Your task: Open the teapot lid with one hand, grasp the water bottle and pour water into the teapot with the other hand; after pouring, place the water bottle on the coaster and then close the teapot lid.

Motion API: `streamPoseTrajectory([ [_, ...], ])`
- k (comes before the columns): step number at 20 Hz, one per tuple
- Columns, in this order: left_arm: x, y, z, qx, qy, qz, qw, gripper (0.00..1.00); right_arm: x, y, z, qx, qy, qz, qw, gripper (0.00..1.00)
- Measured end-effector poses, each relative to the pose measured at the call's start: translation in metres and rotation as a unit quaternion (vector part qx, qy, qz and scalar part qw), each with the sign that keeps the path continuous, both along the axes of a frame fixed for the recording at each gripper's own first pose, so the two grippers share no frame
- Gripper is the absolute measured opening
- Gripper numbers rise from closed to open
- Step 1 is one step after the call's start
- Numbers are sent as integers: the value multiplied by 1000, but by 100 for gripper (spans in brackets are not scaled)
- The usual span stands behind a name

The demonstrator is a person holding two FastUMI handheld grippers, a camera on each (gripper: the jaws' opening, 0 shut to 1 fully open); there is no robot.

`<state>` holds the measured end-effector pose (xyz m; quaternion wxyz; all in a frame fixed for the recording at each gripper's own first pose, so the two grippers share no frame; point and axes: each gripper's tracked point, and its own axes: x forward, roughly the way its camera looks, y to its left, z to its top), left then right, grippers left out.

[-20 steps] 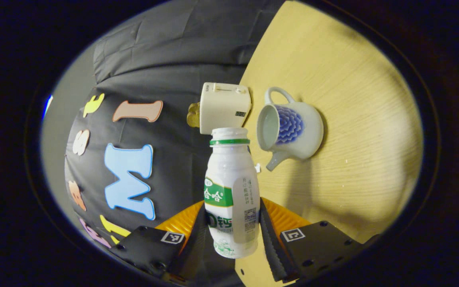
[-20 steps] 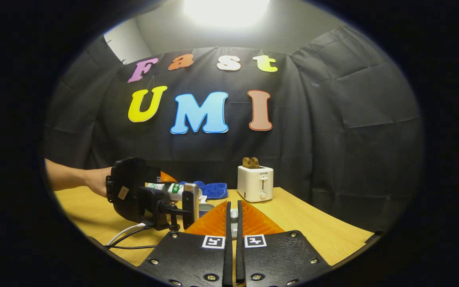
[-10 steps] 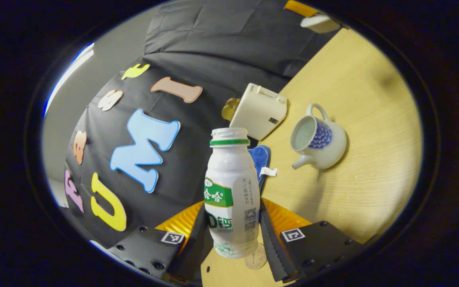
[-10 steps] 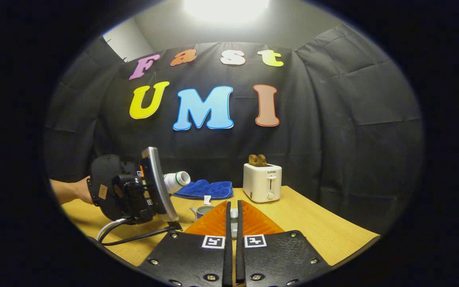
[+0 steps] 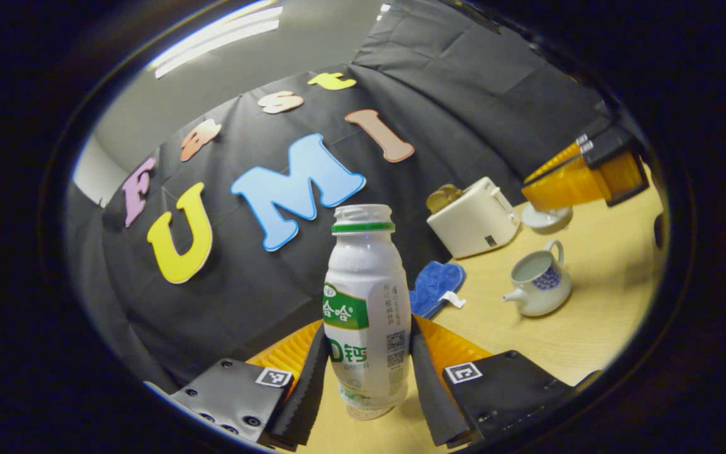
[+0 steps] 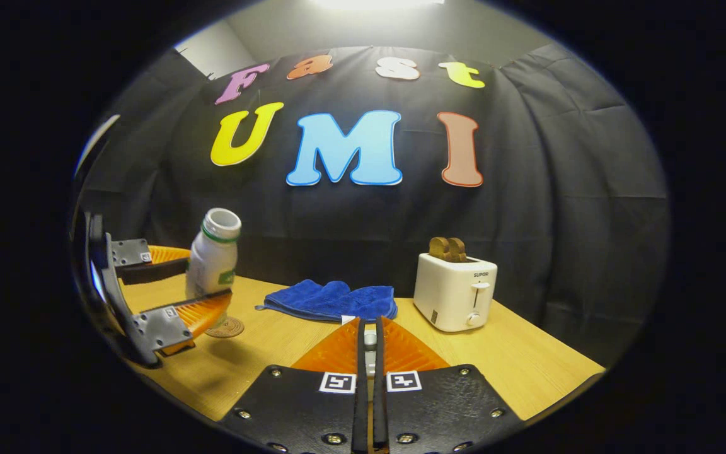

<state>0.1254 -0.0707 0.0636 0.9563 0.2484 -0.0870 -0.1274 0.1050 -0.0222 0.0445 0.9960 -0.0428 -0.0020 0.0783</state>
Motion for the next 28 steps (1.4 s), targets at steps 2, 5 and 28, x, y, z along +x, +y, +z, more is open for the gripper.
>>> streamPoseTrajectory([
  [2, 3, 16, 6, -77, 20, -3, 997, 80, 13, 4, -9, -1, 11, 0, 1000, 4],
  [5, 11, 41, 10, -184, 62, -16, 981, 73, 27, 10, -23, -3, 27, -1, 1000, 4],
  [28, 73, 101, -35, -248, 130, 14, 960, 73, 26, 0, -24, 43, 21, -4, 999, 42],
])
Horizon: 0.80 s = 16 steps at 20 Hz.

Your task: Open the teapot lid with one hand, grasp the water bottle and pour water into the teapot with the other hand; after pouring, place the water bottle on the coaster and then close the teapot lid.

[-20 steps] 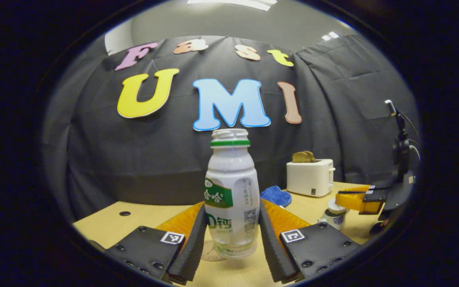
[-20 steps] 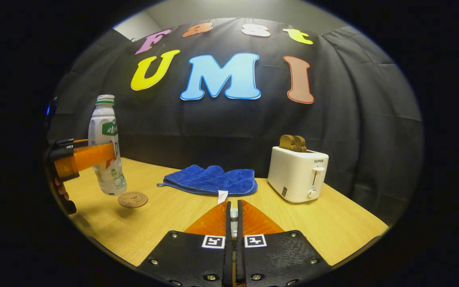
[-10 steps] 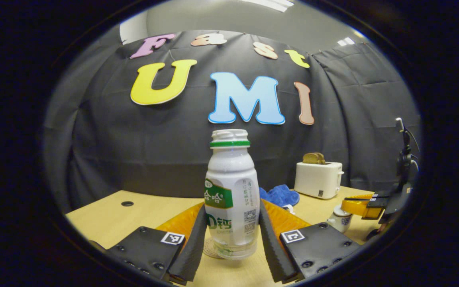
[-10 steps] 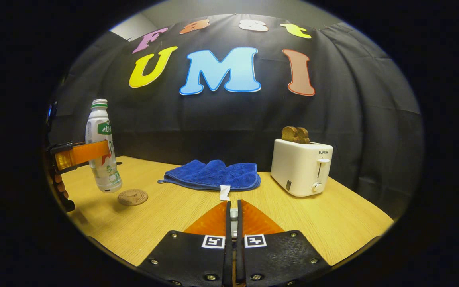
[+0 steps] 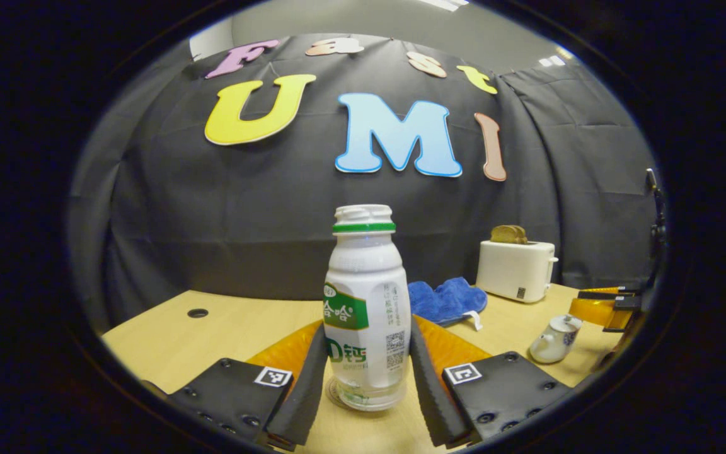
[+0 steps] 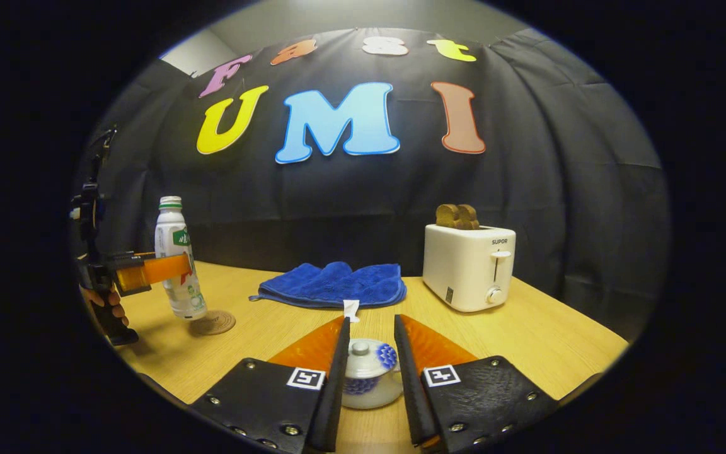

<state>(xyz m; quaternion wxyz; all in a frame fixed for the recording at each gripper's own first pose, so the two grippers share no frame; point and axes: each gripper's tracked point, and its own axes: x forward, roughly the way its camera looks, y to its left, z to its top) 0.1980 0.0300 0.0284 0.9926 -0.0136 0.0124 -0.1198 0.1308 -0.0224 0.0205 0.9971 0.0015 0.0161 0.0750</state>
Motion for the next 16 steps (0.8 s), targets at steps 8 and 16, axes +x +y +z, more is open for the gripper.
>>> streamPoseTrajectory([
  [8, 27, -2, -23, 19, 15, 9, 1000, 78, -7, -12, 14, 10, -29, -11, 999, 44],
  [16, 32, -1, -34, 7, 21, 6, 1000, 77, -8, -8, 13, 8, -29, -3, 1000, 44],
])
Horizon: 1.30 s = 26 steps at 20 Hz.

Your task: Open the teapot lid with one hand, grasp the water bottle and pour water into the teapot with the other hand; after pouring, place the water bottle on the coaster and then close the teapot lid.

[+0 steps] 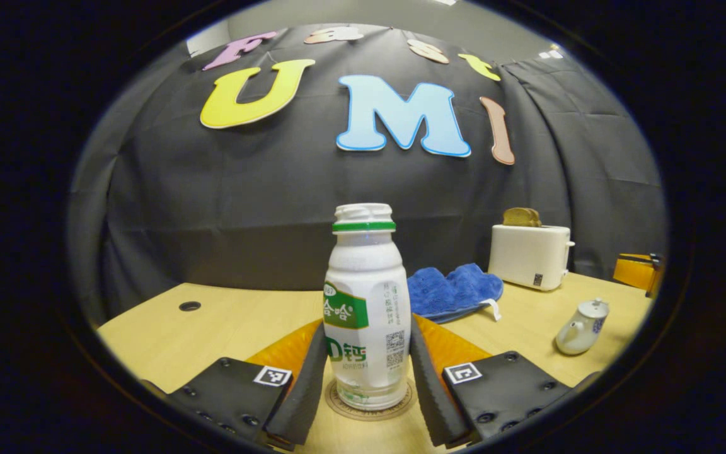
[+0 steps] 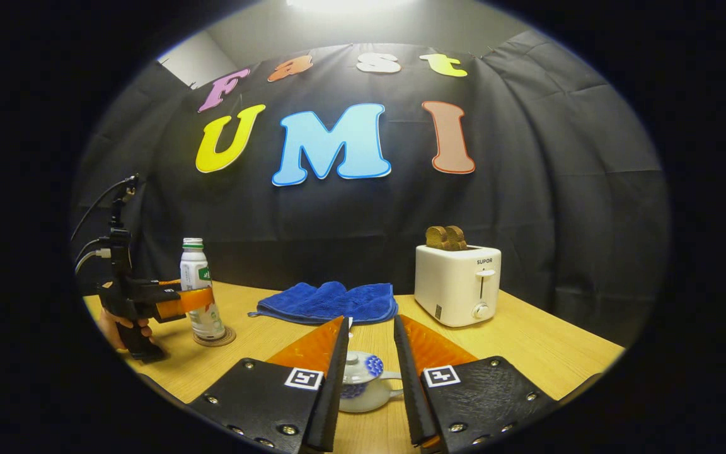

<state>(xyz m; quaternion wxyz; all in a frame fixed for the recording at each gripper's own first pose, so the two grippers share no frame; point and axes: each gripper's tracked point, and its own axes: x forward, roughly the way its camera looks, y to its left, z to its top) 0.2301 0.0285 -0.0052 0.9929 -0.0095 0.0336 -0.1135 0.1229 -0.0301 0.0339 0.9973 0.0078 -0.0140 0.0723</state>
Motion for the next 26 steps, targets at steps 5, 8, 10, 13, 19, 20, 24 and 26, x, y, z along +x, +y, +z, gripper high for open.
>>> streamPoseTrajectory([
  [5, -5, 2, -4, -11, 7, -4, 1000, 100, -2, 3, 0, 0, -1, 4, 1000, 44],
  [8, -12, 1, 8, -16, -6, -3, 1000, 100, -6, 6, 2, -8, -7, 7, 1000, 44],
  [10, -16, 1, 9, -14, -8, 1, 1000, 100, -9, 10, 4, -16, -13, 9, 1000, 44],
  [13, -24, 4, 5, -13, -1, 4, 1000, 100, -15, 18, 8, -24, -23, 17, 999, 43],
  [19, -42, 10, 15, -21, -9, 12, 1000, 100, -25, 35, 11, -44, -36, 34, 998, 43],
  [20, -44, 10, 16, -21, -10, 13, 1000, 100, -27, 37, 11, -46, -37, 36, 998, 44],
  [24, -49, 12, 13, -21, -6, 15, 1000, 100, -28, 41, 11, -51, -40, 43, 997, 43],
  [26, -52, 12, 12, -22, -3, 14, 1000, 100, -28, 41, 11, -50, -40, 43, 997, 44],
])
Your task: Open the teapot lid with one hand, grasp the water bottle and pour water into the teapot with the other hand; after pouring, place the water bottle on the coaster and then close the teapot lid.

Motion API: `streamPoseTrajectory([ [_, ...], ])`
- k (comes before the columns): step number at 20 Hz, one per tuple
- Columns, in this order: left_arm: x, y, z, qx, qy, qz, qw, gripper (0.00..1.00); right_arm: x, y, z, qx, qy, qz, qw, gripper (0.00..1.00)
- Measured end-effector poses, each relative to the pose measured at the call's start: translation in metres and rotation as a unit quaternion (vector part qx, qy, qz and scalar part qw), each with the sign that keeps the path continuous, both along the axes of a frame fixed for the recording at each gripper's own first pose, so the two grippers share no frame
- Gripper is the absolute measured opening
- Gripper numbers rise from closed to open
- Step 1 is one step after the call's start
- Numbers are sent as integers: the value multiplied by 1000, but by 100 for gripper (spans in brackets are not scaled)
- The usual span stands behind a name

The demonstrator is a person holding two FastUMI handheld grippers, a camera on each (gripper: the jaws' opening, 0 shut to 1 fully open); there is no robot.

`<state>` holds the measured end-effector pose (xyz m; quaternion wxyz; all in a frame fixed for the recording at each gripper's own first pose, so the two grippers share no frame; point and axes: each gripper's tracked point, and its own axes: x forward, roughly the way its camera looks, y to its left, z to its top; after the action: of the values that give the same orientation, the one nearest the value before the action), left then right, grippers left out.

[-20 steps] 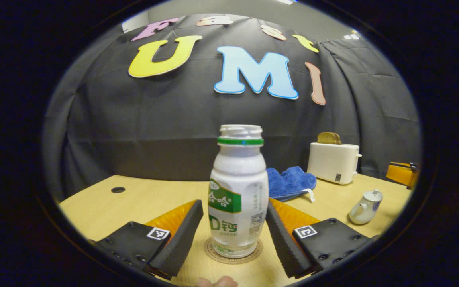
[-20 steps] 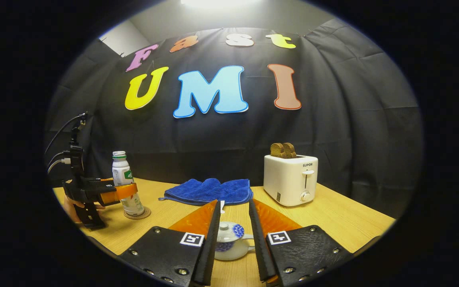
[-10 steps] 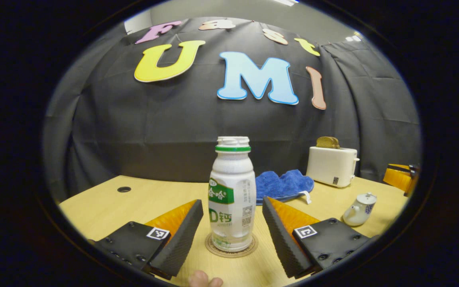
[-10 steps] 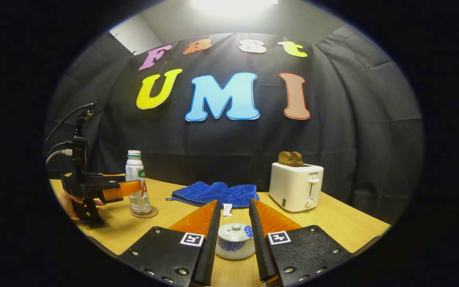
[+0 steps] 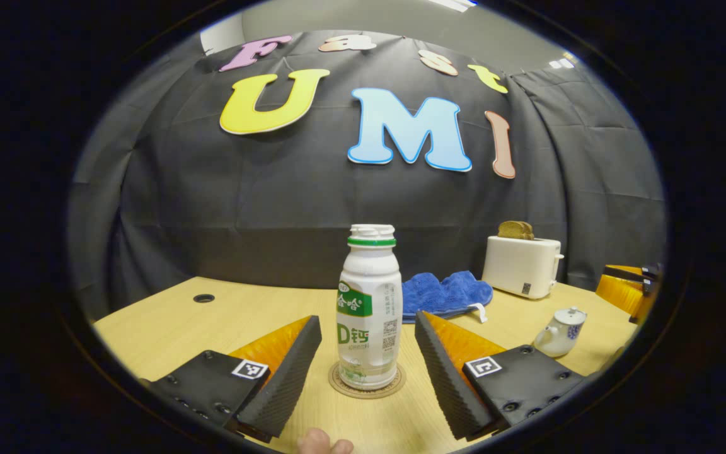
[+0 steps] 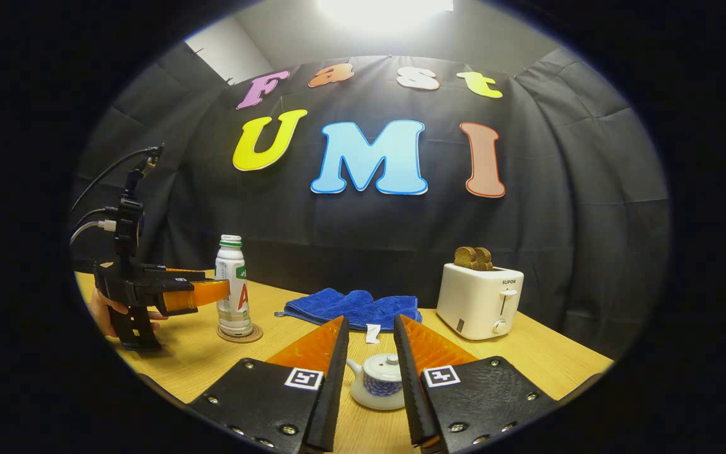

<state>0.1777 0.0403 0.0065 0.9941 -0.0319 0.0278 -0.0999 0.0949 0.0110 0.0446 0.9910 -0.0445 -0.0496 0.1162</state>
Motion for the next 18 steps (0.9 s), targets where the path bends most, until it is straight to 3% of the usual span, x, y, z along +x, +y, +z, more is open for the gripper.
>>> streamPoseTrajectory([
  [11, -57, -10, 16, -24, -10, 6, 1000, 100, -22, 12, -2, 5, 12, 4, 1000, 45],
  [14, -90, -12, 27, -25, -23, 19, 999, 100, -41, 20, -12, 9, 27, 5, 1000, 51],
  [15, -101, -13, 29, -24, -28, 23, 999, 100, -47, 24, -19, 7, 37, 6, 999, 56],
  [16, -112, -16, 31, -24, -32, 26, 999, 100, -54, 26, -25, 8, 46, 5, 999, 69],
  [18, -133, -26, 27, -31, -33, 24, 999, 100, -66, 30, -37, 8, 60, 2, 998, 72],
])
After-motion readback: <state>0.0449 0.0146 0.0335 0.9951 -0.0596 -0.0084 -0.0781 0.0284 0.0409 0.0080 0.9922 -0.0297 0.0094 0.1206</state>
